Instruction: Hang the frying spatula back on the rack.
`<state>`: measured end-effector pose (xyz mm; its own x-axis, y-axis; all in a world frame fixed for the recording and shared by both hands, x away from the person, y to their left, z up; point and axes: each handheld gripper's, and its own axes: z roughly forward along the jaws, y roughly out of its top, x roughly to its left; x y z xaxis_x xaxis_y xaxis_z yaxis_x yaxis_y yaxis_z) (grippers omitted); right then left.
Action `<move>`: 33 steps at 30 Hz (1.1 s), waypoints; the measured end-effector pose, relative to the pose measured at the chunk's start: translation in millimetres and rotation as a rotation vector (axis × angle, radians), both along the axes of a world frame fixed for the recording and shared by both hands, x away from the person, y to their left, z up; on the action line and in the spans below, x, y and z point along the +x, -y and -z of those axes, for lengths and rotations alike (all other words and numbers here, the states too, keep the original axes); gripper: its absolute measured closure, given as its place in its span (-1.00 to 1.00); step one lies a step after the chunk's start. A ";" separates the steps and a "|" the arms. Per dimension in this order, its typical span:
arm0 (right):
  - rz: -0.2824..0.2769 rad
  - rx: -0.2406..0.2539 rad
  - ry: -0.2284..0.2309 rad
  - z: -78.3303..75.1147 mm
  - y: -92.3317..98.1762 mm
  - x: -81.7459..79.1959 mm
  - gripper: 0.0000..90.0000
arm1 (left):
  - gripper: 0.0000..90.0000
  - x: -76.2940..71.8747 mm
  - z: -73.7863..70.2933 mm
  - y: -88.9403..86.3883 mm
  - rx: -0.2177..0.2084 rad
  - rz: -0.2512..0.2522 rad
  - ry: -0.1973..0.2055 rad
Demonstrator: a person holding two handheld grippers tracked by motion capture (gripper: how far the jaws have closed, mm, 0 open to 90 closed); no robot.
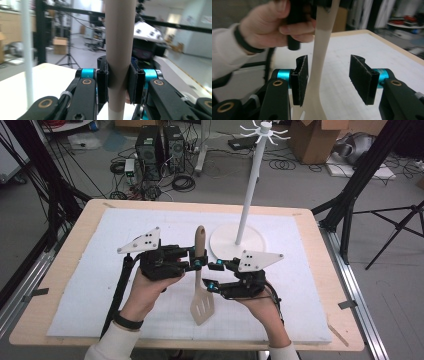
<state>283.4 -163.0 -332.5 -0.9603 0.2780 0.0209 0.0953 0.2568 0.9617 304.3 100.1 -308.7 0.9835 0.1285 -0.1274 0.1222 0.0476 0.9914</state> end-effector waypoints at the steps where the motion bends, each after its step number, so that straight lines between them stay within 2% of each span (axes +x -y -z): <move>1: -0.029 0.013 -0.005 -0.4 -0.6 0.2 0.07 | 0.63 0.1 -0.5 0.0 0.003 0.025 0.001; 3: -0.114 0.041 -0.008 -1.4 -1.3 2.8 0.04 | 0.63 1.2 -0.8 0.1 -0.009 0.084 -0.003; 4: -0.114 0.041 -0.008 -1.4 -1.3 2.8 0.04 | 0.63 1.8 -0.9 -0.3 -0.017 0.113 -0.010; 6: -0.184 0.045 -0.013 -1.8 -5.1 3.3 0.03 | 0.63 2.8 -1.3 -0.4 -0.033 0.154 -0.007; 9: -0.205 0.046 -0.009 -2.0 -8.9 3.1 0.05 | 0.63 3.1 -1.8 -0.7 -0.047 0.202 -0.006; 11: -0.239 0.040 -0.010 -2.4 -13.0 3.4 0.08 | 0.63 3.6 -1.6 -0.5 -0.054 0.239 -0.005; 15: -0.285 0.046 0.001 -4.7 -17.2 2.1 0.29 | 0.63 2.8 -1.9 -0.4 -0.045 0.261 0.006; 19: -0.302 0.038 0.005 -4.8 -17.7 2.3 0.45 | 0.63 3.2 -1.6 0.1 -0.052 0.289 0.002; 23: -0.297 0.036 0.023 -5.9 -17.8 1.0 0.65 | 0.63 3.7 -1.4 0.2 -0.052 0.299 0.003; 25: -0.297 0.041 0.021 -6.1 -17.3 1.5 0.67 | 0.62 3.4 -1.6 -0.1 -0.053 0.290 0.028; 26: -0.287 0.036 0.009 -6.4 -16.3 1.4 0.70 | 0.62 1.9 -1.7 0.4 -0.056 0.288 0.056; 27: -0.286 0.038 0.012 -6.3 -16.1 2.1 0.71 | 0.61 -0.1 -2.1 0.7 -0.050 0.271 0.080; 28: -0.273 0.036 0.020 -6.4 -15.6 2.0 0.72 | 0.61 -1.4 -2.6 1.1 -0.045 0.252 0.087; 30: -0.248 0.031 0.028 -6.6 -14.3 2.2 0.73 | 0.56 -1.5 -3.7 0.3 -0.050 0.225 0.080; 33: -0.221 0.031 0.036 -7.5 -12.1 1.9 0.73 | 0.30 0.4 -5.9 -5.7 -0.044 0.165 0.070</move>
<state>285.3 -150.9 -325.0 -0.9981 0.0606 -0.0088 0.0058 0.2379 0.9713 304.6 105.8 -302.8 0.9974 -0.0393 -0.0603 0.0631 0.0756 0.9951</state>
